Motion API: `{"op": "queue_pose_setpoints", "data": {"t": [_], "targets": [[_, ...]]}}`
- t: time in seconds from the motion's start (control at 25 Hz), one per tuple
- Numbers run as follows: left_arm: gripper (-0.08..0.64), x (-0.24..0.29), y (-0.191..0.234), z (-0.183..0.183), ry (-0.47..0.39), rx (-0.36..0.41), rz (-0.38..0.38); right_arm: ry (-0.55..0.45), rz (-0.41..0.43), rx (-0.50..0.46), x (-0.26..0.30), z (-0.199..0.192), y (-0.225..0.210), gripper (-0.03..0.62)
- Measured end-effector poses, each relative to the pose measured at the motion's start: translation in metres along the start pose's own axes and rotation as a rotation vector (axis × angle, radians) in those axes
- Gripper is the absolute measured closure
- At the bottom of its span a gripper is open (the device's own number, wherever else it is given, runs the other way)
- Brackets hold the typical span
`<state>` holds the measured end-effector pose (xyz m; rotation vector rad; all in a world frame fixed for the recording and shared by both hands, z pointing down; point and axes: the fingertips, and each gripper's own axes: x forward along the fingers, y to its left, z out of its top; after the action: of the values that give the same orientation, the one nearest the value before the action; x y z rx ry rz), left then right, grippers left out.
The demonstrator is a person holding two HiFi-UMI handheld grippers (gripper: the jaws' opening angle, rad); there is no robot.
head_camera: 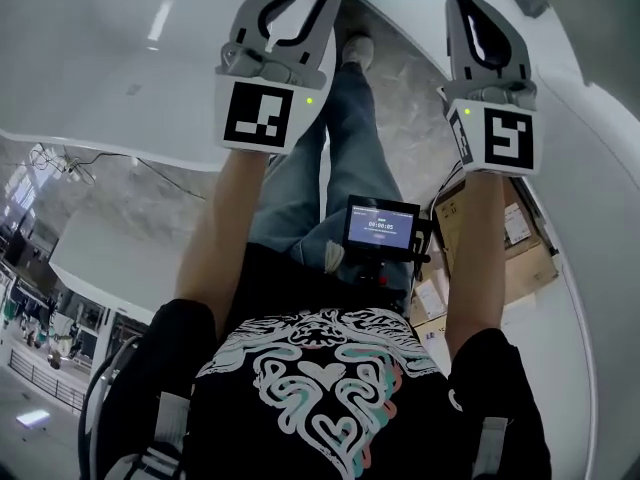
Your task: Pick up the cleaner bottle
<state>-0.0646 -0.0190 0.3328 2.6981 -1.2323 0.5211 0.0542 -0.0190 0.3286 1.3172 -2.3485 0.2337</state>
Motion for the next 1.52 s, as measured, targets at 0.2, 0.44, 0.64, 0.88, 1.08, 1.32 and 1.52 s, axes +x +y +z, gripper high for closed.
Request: {"op": "queue_pose_setpoints", "data": {"t": [0.2,0.44,0.64,0.88,1.08,1.32,1.52], "targets": [[0.502,0.014,-0.002,-0.018,0.006,0.005,0.003,-0.001,0.016,0.001,0.017,-0.018,-0.002,0.563],[0.502,0.025,-0.012,-0.040,0.064,0.054,-0.032,0.062,0.049,-0.005,0.038,-0.046,-0.002,0.563],[0.502,0.048,-0.004,-0.053,0.103,0.030,-0.027,0.077,0.076,-0.018,0.070,-0.054,-0.012,0.563],[0.500,0.051,0.002,-0.085,0.152,-0.021,-0.003,0.126,0.134,-0.042,0.094,-0.079,0.009,0.561],[0.428,0.088,-0.005,-0.101,0.214,-0.101,-0.033,0.191,0.199,-0.056,0.128,-0.104,-0.013,0.561],[0.387,0.112,-0.002,-0.107,0.240,-0.121,-0.035,0.274,0.358,-0.180,0.156,-0.127,-0.015,0.507],[0.373,0.125,-0.006,-0.116,0.250,-0.138,-0.049,0.315,0.465,-0.272,0.170,-0.145,-0.012,0.443]]}}
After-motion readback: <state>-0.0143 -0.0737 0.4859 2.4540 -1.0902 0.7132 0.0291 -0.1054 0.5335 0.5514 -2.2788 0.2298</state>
